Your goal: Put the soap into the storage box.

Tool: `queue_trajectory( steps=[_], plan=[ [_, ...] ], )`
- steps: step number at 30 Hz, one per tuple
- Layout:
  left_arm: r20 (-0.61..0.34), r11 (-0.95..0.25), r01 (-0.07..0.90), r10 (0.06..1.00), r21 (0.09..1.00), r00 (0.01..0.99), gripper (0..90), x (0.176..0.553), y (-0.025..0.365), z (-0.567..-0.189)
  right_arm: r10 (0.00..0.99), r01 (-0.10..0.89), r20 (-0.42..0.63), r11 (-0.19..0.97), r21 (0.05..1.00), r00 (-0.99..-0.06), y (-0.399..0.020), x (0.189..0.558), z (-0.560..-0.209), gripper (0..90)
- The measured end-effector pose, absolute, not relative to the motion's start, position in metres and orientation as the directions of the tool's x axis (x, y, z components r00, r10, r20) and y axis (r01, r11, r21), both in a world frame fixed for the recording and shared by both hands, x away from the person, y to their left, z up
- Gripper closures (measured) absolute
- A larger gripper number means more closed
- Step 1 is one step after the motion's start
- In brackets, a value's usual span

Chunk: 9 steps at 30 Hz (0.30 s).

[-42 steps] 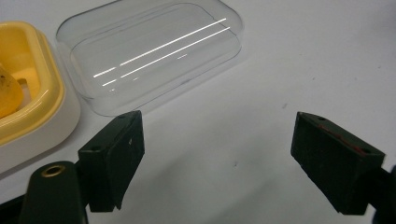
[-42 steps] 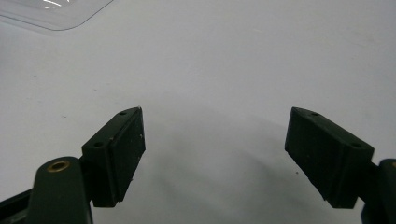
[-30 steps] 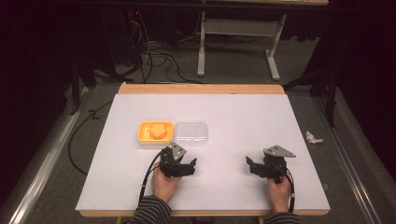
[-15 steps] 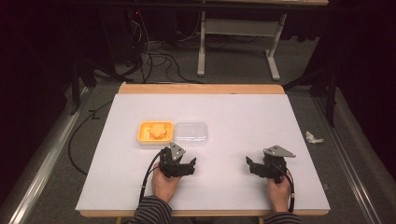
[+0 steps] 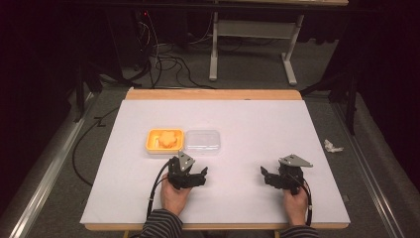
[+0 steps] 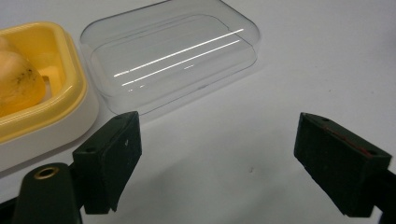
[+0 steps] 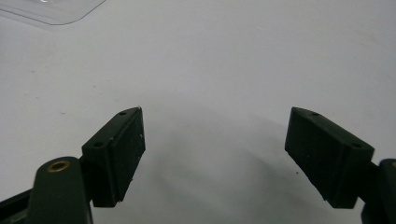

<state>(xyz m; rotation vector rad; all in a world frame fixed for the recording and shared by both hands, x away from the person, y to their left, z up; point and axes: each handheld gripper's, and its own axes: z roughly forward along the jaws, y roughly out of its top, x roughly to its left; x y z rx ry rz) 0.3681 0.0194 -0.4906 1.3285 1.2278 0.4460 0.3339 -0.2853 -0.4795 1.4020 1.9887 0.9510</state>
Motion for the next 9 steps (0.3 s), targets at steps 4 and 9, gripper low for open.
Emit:
queue_trajectory(
  steps=[4, 9],
  plan=[
    [-0.407, 0.267, 0.373, 0.834, 0.889, 0.372, 15.7, 0.3673, 0.0187, -0.4907, 0.944, 0.579, -0.024, 0.221, 0.785, -0.328, -0.285, 0.3345, -0.4797, 20.5],
    [-0.407, 0.265, 0.376, 0.834, 0.888, 0.373, 15.7, 0.3675, 0.019, -0.4908, 0.945, 0.581, -0.02, 0.218, 0.784, -0.327, -0.285, 0.3347, -0.4798, 20.6]
  ],
)
